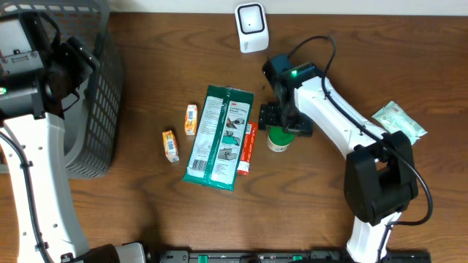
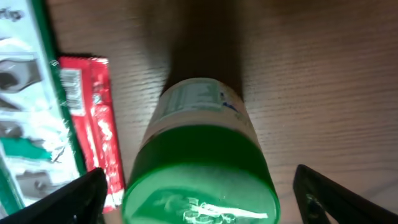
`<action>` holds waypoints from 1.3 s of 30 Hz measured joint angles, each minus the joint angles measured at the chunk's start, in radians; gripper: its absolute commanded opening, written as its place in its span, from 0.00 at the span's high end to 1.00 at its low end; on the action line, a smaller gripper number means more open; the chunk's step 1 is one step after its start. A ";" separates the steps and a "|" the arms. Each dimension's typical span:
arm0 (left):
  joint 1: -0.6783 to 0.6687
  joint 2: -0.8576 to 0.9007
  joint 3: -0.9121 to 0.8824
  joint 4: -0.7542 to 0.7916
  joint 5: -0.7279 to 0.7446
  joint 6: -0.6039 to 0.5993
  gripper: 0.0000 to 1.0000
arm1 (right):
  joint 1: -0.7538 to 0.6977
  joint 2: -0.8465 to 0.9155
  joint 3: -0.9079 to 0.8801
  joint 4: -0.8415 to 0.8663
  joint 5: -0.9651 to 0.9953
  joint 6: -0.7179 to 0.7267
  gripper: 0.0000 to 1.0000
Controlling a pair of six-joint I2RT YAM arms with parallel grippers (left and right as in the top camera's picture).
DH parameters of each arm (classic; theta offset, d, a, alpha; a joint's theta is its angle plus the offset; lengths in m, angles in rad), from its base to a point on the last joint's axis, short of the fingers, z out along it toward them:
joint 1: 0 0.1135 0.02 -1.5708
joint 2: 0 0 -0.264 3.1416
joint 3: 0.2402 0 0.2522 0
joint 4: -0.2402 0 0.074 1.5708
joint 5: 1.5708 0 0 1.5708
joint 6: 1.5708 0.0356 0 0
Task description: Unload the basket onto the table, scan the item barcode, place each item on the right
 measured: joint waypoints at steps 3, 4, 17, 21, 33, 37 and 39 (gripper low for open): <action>0.000 0.000 0.000 0.000 0.000 0.000 0.16 | 0.000 0.000 -0.051 0.039 0.003 0.045 0.10; 0.000 0.000 0.000 0.000 0.000 0.000 0.16 | 0.000 0.000 -0.068 0.052 0.002 0.055 0.11; 0.000 0.000 0.000 0.000 0.000 0.000 0.16 | 0.000 0.000 -0.120 0.115 -0.004 0.114 0.25; 0.000 0.000 0.000 0.000 0.000 0.000 0.16 | 0.000 0.000 -0.120 0.130 -0.005 0.121 0.34; 0.000 0.000 0.000 0.000 0.000 0.000 0.16 | -0.001 0.000 -0.118 0.134 -0.004 0.109 0.52; 0.000 0.000 0.000 0.000 0.000 0.000 0.16 | -0.002 0.000 -0.104 0.122 -0.001 0.079 0.58; 0.000 0.000 0.000 0.000 0.000 0.000 0.16 | -0.003 0.000 -0.090 0.114 0.000 0.056 0.66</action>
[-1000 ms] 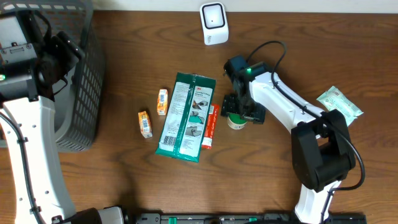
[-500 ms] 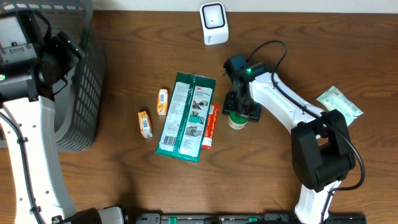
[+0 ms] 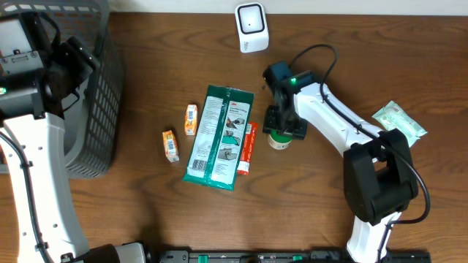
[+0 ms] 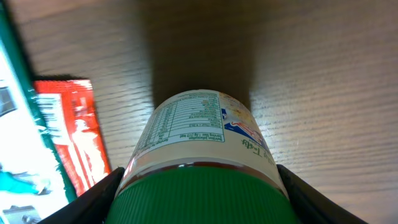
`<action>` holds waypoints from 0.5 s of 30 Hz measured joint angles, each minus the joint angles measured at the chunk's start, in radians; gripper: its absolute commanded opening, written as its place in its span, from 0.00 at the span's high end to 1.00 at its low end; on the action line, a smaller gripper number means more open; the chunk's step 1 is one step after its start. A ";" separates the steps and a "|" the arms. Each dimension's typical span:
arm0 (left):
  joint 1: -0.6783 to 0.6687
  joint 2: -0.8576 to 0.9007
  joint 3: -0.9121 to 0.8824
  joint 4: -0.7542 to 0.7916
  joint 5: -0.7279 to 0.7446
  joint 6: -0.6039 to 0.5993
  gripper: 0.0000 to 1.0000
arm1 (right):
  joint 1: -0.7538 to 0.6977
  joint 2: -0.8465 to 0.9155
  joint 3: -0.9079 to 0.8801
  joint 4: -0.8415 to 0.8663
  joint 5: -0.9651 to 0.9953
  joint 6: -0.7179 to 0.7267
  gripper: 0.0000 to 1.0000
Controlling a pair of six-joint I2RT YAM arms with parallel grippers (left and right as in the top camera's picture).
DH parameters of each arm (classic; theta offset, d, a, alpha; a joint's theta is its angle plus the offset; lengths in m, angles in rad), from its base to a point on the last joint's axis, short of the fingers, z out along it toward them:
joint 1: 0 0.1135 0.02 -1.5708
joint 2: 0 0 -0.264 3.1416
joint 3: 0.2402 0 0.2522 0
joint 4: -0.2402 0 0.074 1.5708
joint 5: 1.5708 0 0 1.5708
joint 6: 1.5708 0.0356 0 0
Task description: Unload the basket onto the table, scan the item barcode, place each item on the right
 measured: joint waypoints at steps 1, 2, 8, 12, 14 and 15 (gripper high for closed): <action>0.000 0.000 0.000 0.000 0.000 0.000 0.16 | -0.002 0.000 0.011 -0.005 0.000 -0.016 0.69; 0.000 0.000 0.000 0.000 0.000 0.000 0.16 | -0.005 0.000 0.026 -0.014 0.000 -0.035 0.75; 0.000 0.000 0.000 0.000 0.000 0.000 0.16 | -0.020 0.000 0.148 -0.053 0.004 -0.121 0.99; 0.000 0.000 0.000 0.000 0.000 0.000 0.16 | -0.021 0.000 0.250 -0.102 0.004 -0.168 0.99; 0.000 0.000 0.000 0.000 0.000 0.000 0.16 | -0.020 0.000 0.316 -0.142 0.003 -0.204 0.99; 0.000 0.000 0.000 0.000 0.000 0.000 0.16 | -0.020 0.000 0.352 -0.159 0.004 -0.222 0.99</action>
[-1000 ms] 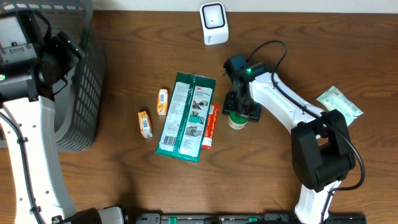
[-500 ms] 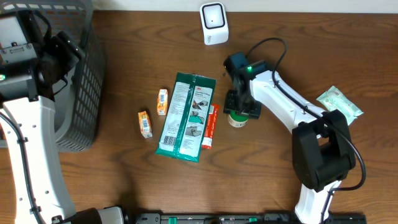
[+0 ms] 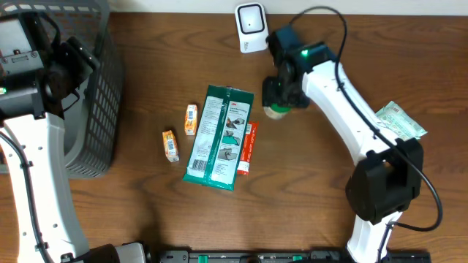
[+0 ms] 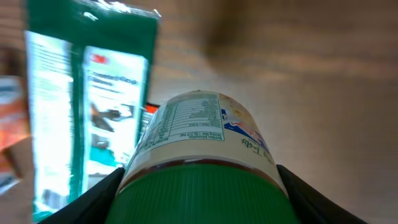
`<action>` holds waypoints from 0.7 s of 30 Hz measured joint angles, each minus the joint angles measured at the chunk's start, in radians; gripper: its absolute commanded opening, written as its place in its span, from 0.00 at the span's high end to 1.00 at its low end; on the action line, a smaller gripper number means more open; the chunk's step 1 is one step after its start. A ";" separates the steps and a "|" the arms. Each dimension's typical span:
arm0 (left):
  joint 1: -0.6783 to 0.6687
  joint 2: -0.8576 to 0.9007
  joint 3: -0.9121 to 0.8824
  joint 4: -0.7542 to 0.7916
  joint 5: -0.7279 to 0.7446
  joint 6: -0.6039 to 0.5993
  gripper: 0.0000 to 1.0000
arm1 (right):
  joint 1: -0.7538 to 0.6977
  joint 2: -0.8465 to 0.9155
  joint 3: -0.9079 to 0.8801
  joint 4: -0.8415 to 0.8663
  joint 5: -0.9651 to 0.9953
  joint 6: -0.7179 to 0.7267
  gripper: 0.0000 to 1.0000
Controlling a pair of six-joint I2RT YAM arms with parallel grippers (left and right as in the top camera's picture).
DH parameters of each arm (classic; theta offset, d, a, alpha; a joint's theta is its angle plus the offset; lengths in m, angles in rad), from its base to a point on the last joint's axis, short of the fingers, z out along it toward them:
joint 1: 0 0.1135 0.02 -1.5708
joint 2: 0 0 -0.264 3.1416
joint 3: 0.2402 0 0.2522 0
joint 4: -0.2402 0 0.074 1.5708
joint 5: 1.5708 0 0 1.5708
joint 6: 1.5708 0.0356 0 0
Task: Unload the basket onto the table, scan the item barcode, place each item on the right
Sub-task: 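Carry the jar up to the white scanner with the right gripper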
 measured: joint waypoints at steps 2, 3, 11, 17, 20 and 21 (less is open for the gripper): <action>0.000 0.000 0.000 0.000 0.000 0.000 0.16 | 0.000 0.000 0.080 -0.040 0.000 -0.038 0.99; 0.000 0.000 0.000 0.001 0.000 0.000 0.16 | 0.000 0.000 0.131 -0.064 0.000 -0.057 0.99; 0.000 0.000 0.000 0.001 0.000 0.000 0.16 | 0.000 0.000 0.465 -0.047 0.000 -0.208 0.99; 0.000 0.000 0.000 0.000 0.000 0.000 0.16 | 0.000 0.000 0.518 0.169 0.000 -0.287 0.99; 0.000 0.000 0.000 0.000 0.000 0.000 0.16 | 0.000 0.002 0.513 0.291 0.000 -0.314 0.99; 0.000 0.000 0.000 0.000 0.000 0.000 0.16 | 0.000 0.002 0.509 0.337 0.000 -0.321 0.99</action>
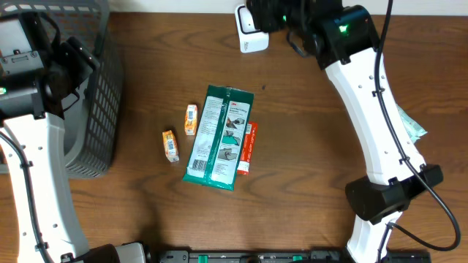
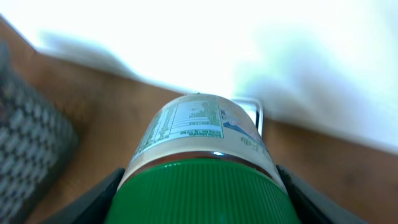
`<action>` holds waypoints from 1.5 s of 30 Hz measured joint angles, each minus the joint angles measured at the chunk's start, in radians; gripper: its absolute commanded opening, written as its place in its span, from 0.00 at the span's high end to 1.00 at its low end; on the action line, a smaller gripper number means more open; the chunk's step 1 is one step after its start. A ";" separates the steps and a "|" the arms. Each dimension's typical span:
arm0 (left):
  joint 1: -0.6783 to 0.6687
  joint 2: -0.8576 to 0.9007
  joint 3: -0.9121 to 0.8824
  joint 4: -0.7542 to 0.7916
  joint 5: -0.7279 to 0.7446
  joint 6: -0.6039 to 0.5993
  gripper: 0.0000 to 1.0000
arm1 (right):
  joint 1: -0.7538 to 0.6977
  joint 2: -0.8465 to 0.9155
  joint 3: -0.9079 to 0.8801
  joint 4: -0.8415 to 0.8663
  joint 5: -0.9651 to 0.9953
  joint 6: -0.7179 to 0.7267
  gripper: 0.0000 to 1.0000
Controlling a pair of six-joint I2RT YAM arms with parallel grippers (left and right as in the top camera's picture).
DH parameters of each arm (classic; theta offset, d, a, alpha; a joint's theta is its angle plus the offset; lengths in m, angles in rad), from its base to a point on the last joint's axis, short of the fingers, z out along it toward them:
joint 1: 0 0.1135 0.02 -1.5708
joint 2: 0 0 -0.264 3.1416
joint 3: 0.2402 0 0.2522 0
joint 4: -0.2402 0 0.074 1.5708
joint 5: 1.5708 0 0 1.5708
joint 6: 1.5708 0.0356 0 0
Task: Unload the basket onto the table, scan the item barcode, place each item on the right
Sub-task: 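Carry the jar up to the white scanner with the right gripper, then hold the jar label under the scanner with the right gripper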
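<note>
My right gripper (image 2: 199, 200) is shut on a cream-labelled bottle with a ribbed green lid (image 2: 199, 134); a black finger presses on each side of the lid. The bottle is held in the air, its base pointing at the white barcode scanner (image 1: 250, 31) at the table's back edge. In the right wrist view only a corner of the scanner (image 2: 256, 111) shows behind the bottle. From overhead the right gripper (image 1: 272, 14) sits just right of the scanner and hides the bottle. My left gripper (image 1: 73, 57) hangs over the basket; its jaws are unclear.
A green wipes pack (image 1: 218, 136) lies mid-table with a red packet (image 1: 246, 148) at its right and two small orange boxes (image 1: 191, 119) (image 1: 170, 145) at its left. A grey mesh basket (image 1: 95, 95) stands at the left, and a green-white sachet (image 1: 411, 126) at the right.
My right gripper has moved with the bottle from just right of the wipes pack's top end to the back edge, beside the scanner. The bottle now points at the scanner. The left arm stayed put.
First my right gripper was open around the upright bottle beside the red packet. Then its fingers were shut on the green lid. Later the bottle was off the table near the wipes pack's far end, and now it is at the scanner.
</note>
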 measured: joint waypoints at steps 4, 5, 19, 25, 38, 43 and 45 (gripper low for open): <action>0.000 0.000 0.000 0.000 0.000 0.000 0.16 | 0.000 0.001 -0.047 0.162 0.000 -0.013 0.99; 0.000 0.000 0.000 0.000 0.000 0.000 0.16 | 0.000 0.001 -0.069 0.227 0.000 -0.014 0.99; 0.000 0.000 0.000 0.001 0.000 0.000 0.16 | -0.001 0.060 -0.483 0.978 0.101 -0.008 0.99; 0.000 0.000 0.000 0.001 0.000 0.000 0.16 | -0.007 0.180 -0.493 1.074 0.110 -0.003 0.99; 0.000 0.000 0.000 0.000 0.000 0.000 0.16 | -0.104 0.385 -0.504 1.281 -0.001 0.152 0.99; 0.000 0.000 0.000 0.000 0.000 0.000 0.16 | -0.144 0.430 -0.504 1.321 -0.053 0.219 0.99; 0.000 0.000 0.000 0.000 0.000 0.000 0.16 | -0.147 0.445 -0.504 1.327 -0.065 0.231 0.99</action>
